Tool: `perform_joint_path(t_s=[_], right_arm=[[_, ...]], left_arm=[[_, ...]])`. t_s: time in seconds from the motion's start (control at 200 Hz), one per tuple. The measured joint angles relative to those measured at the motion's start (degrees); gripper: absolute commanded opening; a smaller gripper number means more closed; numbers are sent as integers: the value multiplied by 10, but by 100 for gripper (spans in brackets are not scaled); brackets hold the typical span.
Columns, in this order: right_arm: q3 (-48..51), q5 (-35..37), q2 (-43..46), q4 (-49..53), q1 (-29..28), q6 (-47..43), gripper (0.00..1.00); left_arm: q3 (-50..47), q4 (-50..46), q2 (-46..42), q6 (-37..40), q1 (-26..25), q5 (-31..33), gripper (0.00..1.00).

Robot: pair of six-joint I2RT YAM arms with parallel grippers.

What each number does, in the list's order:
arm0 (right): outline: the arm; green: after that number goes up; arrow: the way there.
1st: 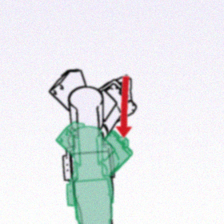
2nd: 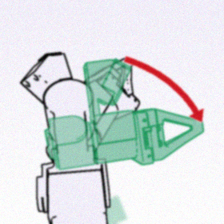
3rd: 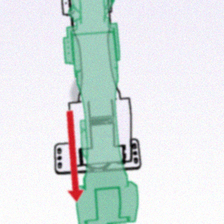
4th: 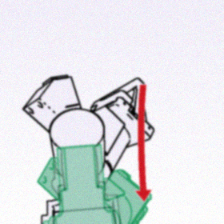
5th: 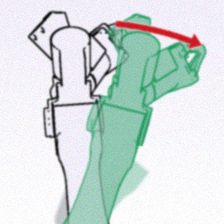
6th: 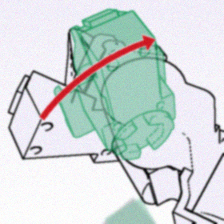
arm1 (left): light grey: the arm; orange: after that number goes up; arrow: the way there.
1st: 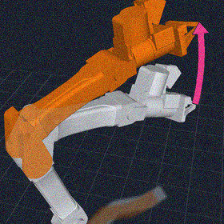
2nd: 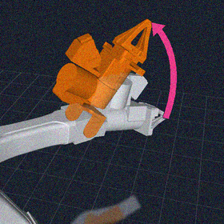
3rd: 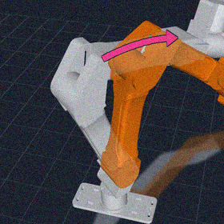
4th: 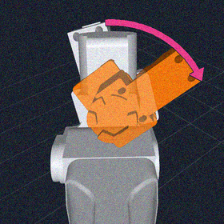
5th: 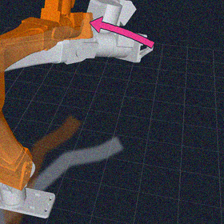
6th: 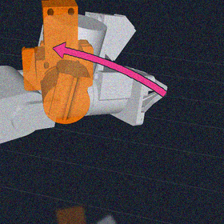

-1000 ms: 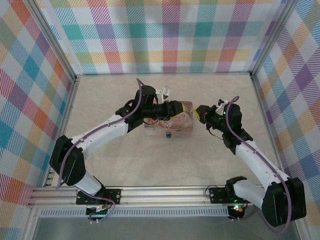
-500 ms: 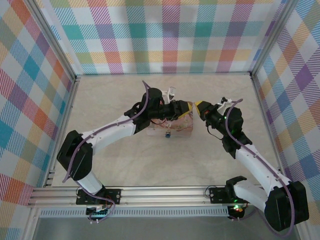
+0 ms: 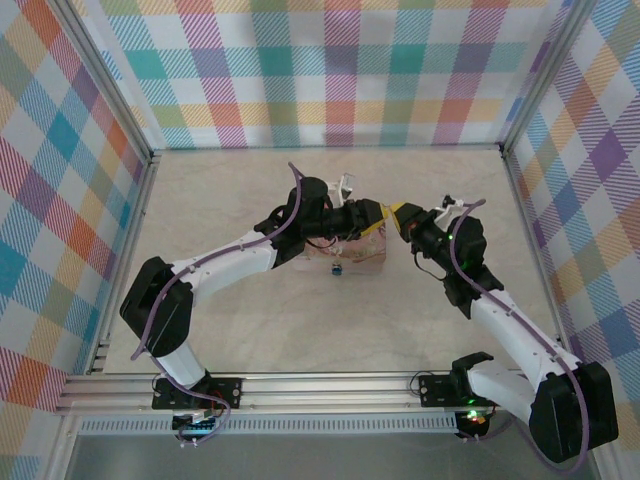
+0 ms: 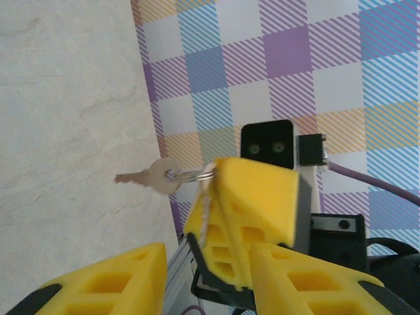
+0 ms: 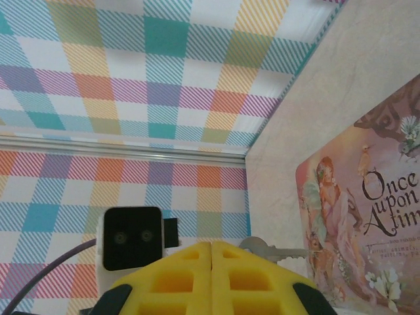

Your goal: Unlock a padlock with a key

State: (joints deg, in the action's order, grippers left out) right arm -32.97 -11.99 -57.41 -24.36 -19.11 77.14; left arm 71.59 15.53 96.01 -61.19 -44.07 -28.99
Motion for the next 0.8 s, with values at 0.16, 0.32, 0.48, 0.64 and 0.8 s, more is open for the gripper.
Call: perform_joint_path(t_s=[0.16, 0.32, 0.48, 0.64, 0.8], right_arm=[[4, 0, 0, -1, 0, 0, 0], [4, 0, 7, -4, 0, 0, 0], [5, 0, 7, -7, -1, 0, 0], [10, 5, 7, -16, -1, 0, 0], [14, 7, 16, -14, -1, -1, 18]], left_arm=[[3, 12, 1, -9, 0, 2, 31], [9, 16, 8, -12, 0, 2, 29], [15, 21, 18, -19, -1, 1, 16], [16, 27, 23, -22, -1, 0, 0], [16, 25, 23, -19, -2, -1, 0]])
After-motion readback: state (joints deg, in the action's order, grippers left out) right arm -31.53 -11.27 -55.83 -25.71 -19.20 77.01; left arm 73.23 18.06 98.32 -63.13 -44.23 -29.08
